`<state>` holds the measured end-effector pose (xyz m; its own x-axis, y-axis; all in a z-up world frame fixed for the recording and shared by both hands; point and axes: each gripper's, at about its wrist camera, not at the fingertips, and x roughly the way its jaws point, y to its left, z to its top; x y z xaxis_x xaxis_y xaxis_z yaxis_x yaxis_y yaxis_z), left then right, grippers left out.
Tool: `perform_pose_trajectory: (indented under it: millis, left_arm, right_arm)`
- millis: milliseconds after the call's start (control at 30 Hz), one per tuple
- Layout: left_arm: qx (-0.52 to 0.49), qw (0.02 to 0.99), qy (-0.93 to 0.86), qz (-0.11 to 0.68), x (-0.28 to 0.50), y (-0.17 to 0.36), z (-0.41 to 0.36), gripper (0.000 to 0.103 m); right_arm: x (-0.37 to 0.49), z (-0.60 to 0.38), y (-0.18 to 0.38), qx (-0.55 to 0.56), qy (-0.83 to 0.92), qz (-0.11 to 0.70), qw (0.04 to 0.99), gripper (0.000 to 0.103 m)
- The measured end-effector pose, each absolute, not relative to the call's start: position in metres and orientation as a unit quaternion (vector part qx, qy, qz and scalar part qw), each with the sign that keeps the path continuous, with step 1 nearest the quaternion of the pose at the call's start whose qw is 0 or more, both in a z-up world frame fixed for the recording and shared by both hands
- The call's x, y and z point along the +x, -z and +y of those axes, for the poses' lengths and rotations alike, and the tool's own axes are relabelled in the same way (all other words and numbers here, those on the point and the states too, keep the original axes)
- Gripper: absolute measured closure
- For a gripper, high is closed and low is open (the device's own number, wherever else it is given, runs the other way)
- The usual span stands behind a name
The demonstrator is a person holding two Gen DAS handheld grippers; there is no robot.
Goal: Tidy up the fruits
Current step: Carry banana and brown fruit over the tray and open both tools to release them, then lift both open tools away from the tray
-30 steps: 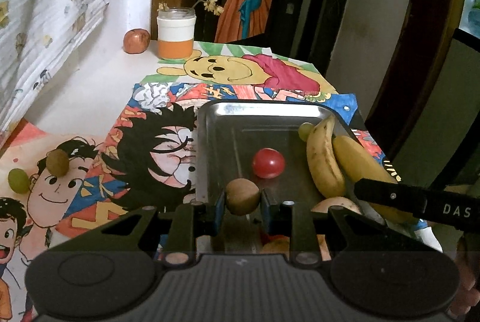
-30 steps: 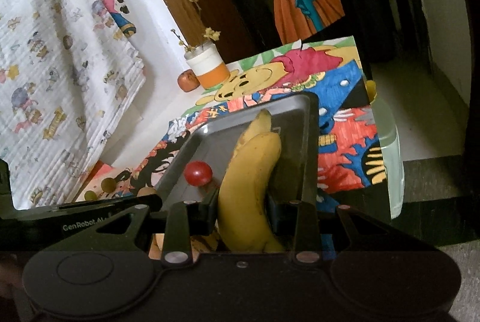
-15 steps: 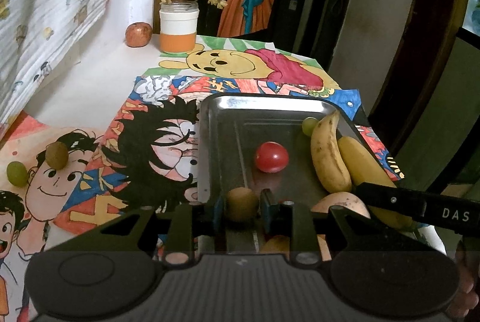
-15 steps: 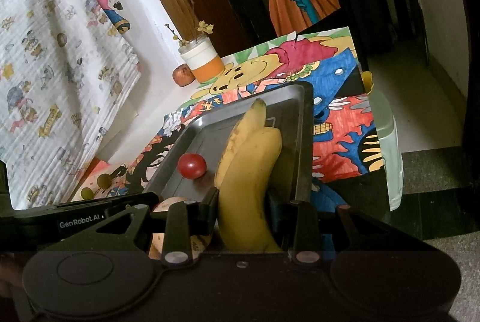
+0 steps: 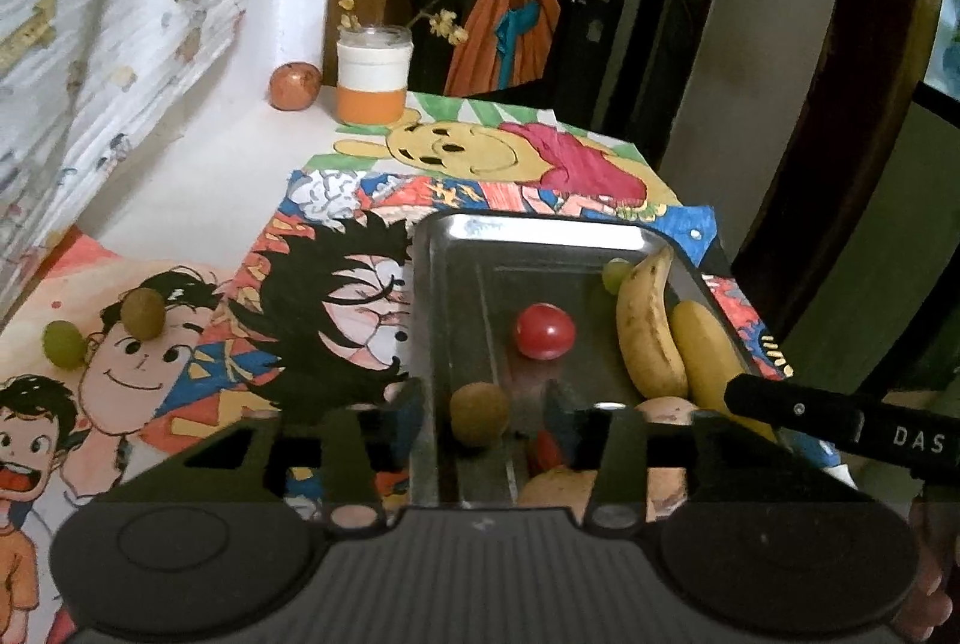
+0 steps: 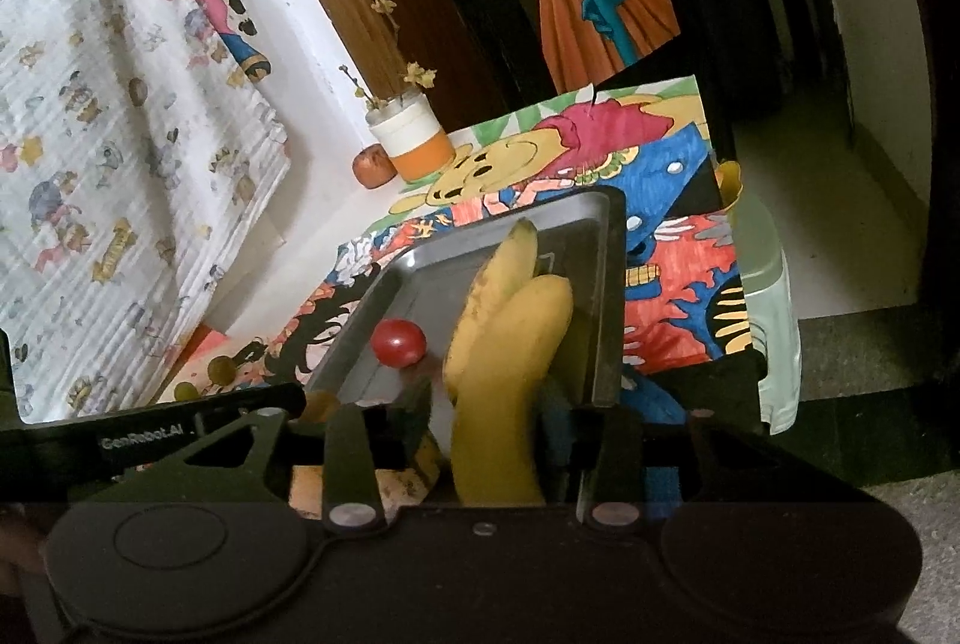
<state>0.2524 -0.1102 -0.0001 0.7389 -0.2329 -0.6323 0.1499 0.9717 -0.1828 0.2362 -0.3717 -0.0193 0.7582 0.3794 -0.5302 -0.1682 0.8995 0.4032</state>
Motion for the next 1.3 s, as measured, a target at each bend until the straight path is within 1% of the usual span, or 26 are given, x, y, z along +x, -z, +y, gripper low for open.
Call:
perform_pose_trajectory:
  millis: [67, 100, 233, 267, 333, 367, 433, 500, 633, 900, 1100, 1300]
  left_arm:
    - [-0.063, 0.933, 0.100, 0.340, 0.247, -0.005, -0.108, 0.044]
    - [-0.066, 0.934, 0.099, 0.337, 0.245, -0.008, -0.107, 0.041]
    - [-0.076, 0.939, 0.092, 0.323, 0.231, -0.018, -0.100, 0.027]
    - [-0.078, 0.940, 0.090, 0.318, 0.227, -0.022, -0.099, 0.025]
    - [-0.082, 0.944, 0.086, 0.308, 0.220, -0.028, -0.095, 0.016]
    - [-0.084, 0.946, 0.084, 0.303, 0.215, -0.031, -0.094, 0.014]
    - [-0.087, 0.949, 0.081, 0.293, 0.208, -0.036, -0.090, 0.006]
    - [-0.090, 0.952, 0.076, 0.283, 0.199, -0.042, -0.087, 0.000]
    - [-0.092, 0.955, 0.065, 0.273, 0.183, -0.049, -0.081, 0.000]
    - [-0.096, 0.955, 0.050, 0.277, 0.152, -0.050, -0.063, 0.000]
    - [-0.091, 0.948, 0.043, 0.303, 0.130, -0.037, -0.049, 0.000]
    - [-0.077, 0.947, 0.026, 0.309, 0.106, -0.025, -0.033, 0.000]
  right_arm:
    - [0.230, -0.372, 0.014, 0.165, -0.147, 0.308, 0.925, 0.051]
    - [0.227, -0.371, 0.012, 0.164, -0.145, 0.304, 0.927, 0.047]
    - [0.215, -0.371, 0.000, 0.159, -0.142, 0.289, 0.933, 0.037]
    - [0.212, -0.371, -0.003, 0.157, -0.141, 0.286, 0.935, 0.035]
    - [0.204, -0.369, -0.009, 0.151, -0.140, 0.278, 0.938, 0.029]
    - [0.200, -0.368, -0.012, 0.149, -0.140, 0.274, 0.940, 0.028]
    - [0.193, -0.366, -0.020, 0.146, -0.140, 0.266, 0.943, 0.020]
    - [0.185, -0.364, -0.027, 0.143, -0.144, 0.259, 0.944, 0.014]
    - [0.172, -0.359, -0.037, 0.140, -0.149, 0.253, 0.946, 0.002]
    - [0.143, -0.338, -0.045, 0.096, -0.151, 0.274, 0.945, 0.001]
    - [0.116, -0.319, -0.030, 0.083, -0.151, 0.292, 0.941, 0.001]
    - [0.092, -0.300, -0.019, 0.052, -0.144, 0.314, 0.937, 0.001]
